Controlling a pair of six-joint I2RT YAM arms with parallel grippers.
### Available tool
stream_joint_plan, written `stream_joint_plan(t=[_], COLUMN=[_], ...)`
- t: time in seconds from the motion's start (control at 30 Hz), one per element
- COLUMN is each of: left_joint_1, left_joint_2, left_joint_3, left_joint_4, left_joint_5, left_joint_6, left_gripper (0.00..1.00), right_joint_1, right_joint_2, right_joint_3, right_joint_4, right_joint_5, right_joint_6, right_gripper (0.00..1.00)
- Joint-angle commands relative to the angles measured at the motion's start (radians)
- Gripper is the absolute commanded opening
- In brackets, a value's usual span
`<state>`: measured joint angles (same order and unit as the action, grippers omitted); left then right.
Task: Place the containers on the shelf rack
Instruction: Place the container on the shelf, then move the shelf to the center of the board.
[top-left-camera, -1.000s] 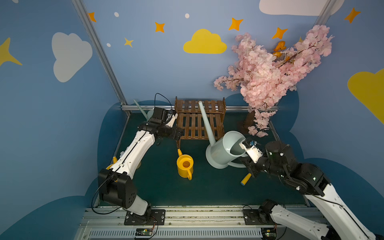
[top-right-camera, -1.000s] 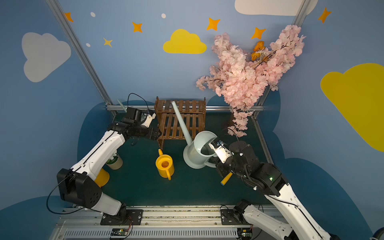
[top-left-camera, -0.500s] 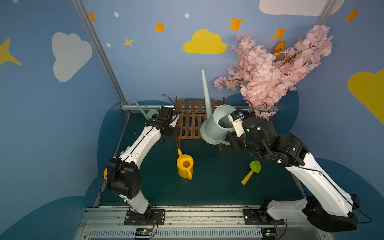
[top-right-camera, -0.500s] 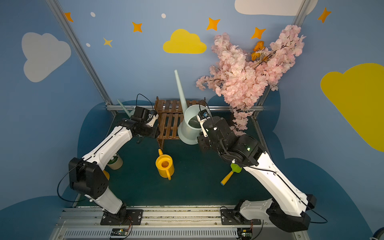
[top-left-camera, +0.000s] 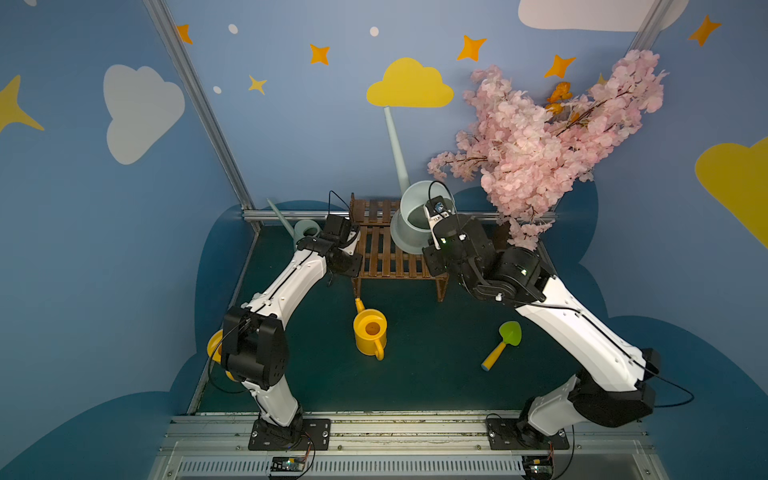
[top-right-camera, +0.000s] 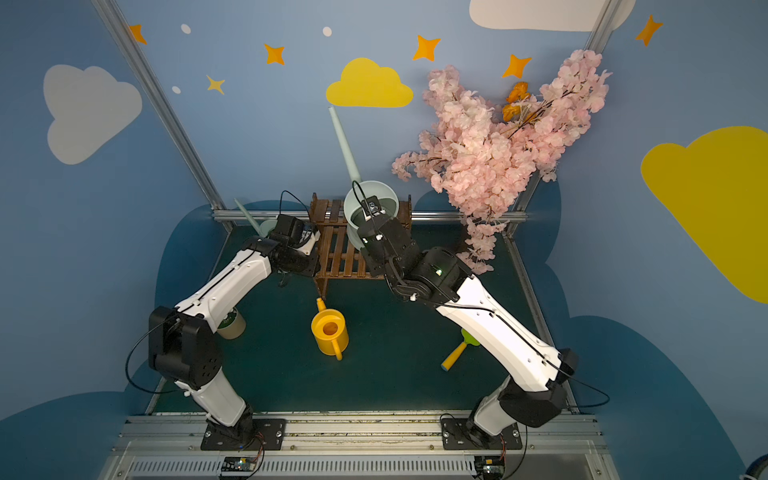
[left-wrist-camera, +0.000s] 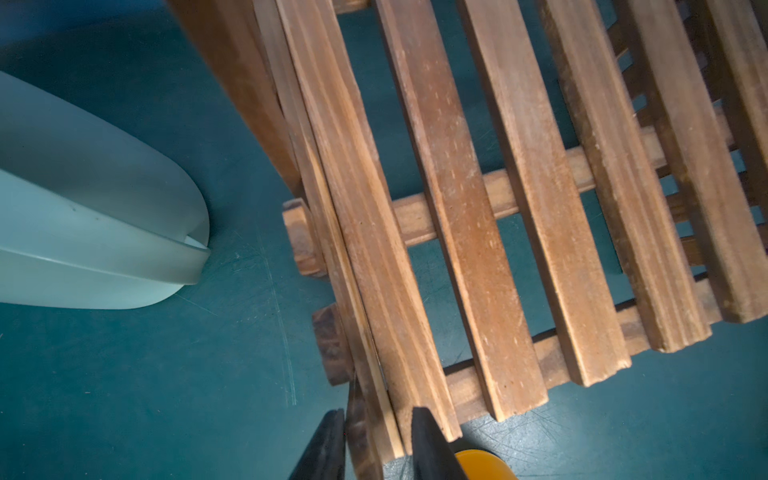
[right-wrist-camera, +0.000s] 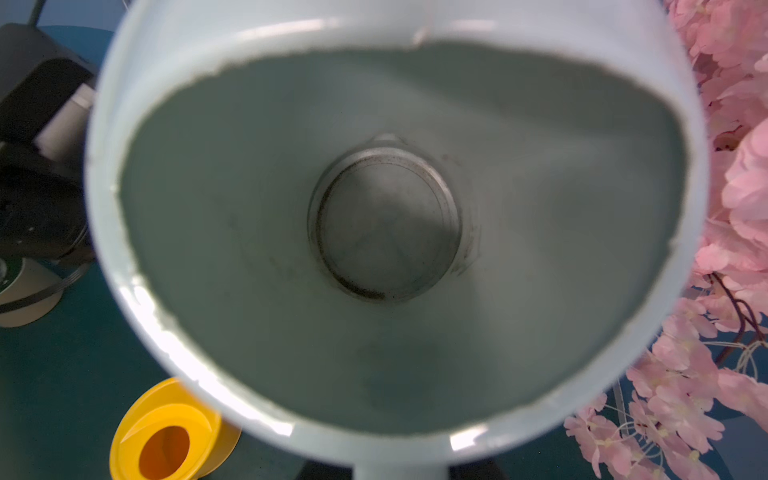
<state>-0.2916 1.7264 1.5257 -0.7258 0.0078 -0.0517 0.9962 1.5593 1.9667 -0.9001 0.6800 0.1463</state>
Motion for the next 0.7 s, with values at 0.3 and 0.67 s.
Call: stream_joint_plan(t=[0.3,0.67], left_joint_1=[-0.023,-0.054], left_joint_2=[0.014,-0.023], left_joint_3=[-0.007,-0.054], left_joint_4=[-0.014,-0.015], left_joint_5=[0.029,0.102], left_joint_6=[-0.017,-0.049], left_gripper=[0.17,0.15], right_joint_1=[-0.067,-0.16], right_joint_2=[0.102,0.219], right_joint_3=[0.152,0.346], right_joint_4=[0.147,0.039], right_joint_5=[0.18,0.103], right_joint_6=[0.049,0.185], right_gripper=[0.0,0.0])
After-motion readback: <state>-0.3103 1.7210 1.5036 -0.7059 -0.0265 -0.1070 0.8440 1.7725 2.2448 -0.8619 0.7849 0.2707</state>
